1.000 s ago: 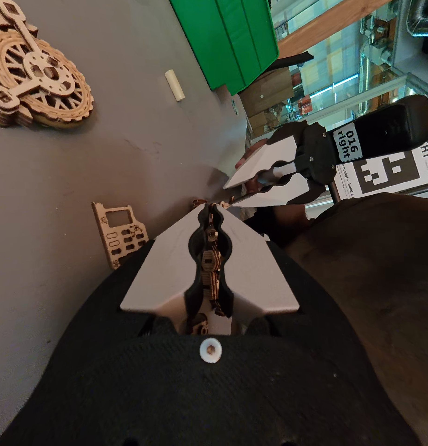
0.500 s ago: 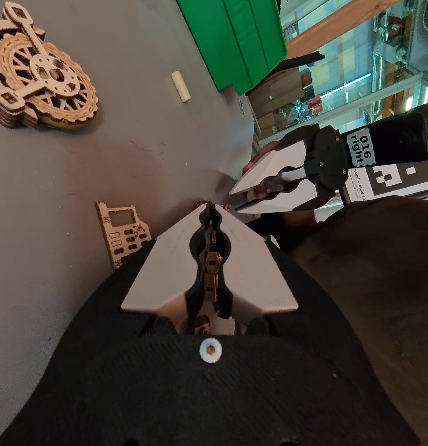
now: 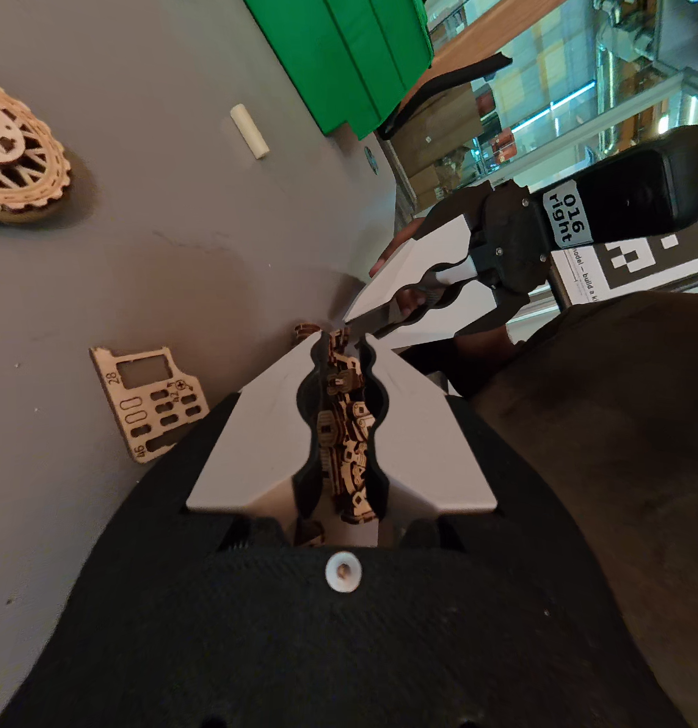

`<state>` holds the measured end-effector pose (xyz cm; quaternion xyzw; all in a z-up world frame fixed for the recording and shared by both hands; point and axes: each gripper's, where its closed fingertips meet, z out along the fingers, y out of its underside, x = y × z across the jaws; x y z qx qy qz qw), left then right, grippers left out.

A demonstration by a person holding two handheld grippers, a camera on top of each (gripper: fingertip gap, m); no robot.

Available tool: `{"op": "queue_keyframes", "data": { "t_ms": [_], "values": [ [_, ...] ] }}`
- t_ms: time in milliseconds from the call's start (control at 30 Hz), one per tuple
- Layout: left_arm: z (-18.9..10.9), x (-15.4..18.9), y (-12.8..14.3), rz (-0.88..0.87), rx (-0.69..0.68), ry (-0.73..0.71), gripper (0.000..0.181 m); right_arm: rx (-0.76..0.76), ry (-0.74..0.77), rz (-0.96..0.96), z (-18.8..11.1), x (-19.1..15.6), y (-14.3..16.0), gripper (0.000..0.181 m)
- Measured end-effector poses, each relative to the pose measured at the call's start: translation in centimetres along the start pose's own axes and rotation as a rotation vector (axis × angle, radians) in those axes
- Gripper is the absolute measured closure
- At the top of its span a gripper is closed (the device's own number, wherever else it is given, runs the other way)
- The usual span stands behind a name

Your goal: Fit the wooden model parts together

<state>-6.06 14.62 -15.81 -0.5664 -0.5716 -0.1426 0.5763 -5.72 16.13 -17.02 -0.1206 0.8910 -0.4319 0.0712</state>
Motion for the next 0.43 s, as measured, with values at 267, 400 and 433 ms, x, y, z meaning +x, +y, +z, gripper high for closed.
{"op": "queue_keyframes", "data": {
  "t_ms": [267, 400, 433],
  "values": [
    [-0.6, -0.6, -0.6, -0.035, 0.046, -0.024, 0.181, 0.021, 0.038, -0.016, 0.0, 0.3, -0.4, 0.169],
    [-1.9, -0.2, -2.4, -0.154, 0.174, 0.075, 0.181, 0.115, 0.076, 0.001, -0.5, 0.6, -2.2, 0.168],
    [-2.2, -0.2, -2.8, -0.18, 0.202, 0.101, 0.181, 0.137, 0.09, 0.004, -0.5, 0.7, -2.6, 0.168]
  ]
}}
